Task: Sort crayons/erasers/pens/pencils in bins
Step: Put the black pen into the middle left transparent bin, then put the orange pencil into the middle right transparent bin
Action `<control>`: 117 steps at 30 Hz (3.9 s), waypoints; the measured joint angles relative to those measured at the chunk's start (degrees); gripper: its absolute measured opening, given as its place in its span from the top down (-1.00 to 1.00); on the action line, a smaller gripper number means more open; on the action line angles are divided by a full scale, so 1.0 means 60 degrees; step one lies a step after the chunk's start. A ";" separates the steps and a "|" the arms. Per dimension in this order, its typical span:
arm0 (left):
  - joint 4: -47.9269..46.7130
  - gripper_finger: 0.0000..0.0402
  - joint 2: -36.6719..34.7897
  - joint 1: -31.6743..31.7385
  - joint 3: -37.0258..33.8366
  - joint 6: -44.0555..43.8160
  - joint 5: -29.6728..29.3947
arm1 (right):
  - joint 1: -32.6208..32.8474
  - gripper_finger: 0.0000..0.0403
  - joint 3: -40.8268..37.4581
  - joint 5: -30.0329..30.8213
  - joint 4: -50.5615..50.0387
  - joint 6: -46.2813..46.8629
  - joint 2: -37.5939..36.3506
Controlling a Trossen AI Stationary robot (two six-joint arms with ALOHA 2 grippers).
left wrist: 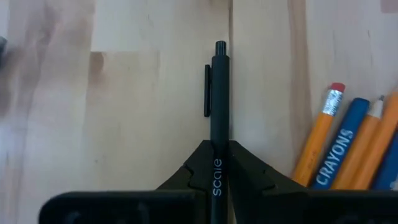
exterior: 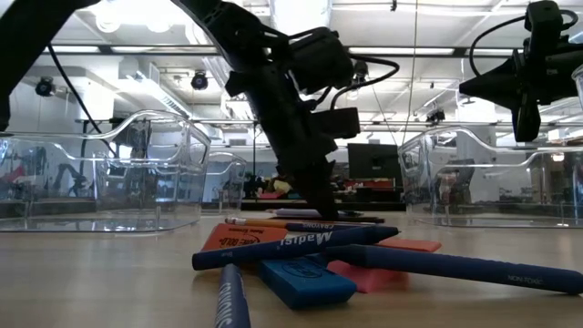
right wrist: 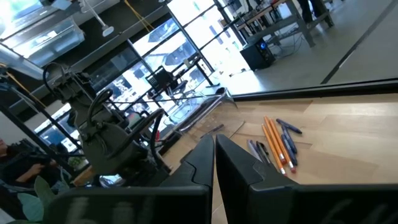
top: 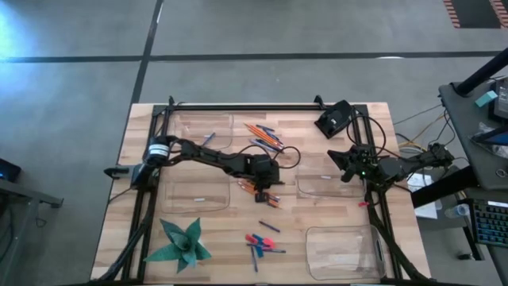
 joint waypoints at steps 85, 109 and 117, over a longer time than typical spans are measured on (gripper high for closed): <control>-0.2880 0.72 -0.6687 -0.3104 -0.6877 -0.7120 -0.1694 | 0.0003 0.95 0.0002 0.0000 0.0000 0.0002 0.0109; -0.3804 0.68 -0.8663 -0.3044 -0.5143 -0.6036 -0.3457 | 0.0002 0.95 0.0001 0.0000 0.0000 0.0000 0.0109; -0.3329 0.68 -0.8461 -0.3047 -0.3192 -0.3788 -0.3550 | 0.0000 0.95 0.0000 0.0000 0.0000 0.0000 0.0109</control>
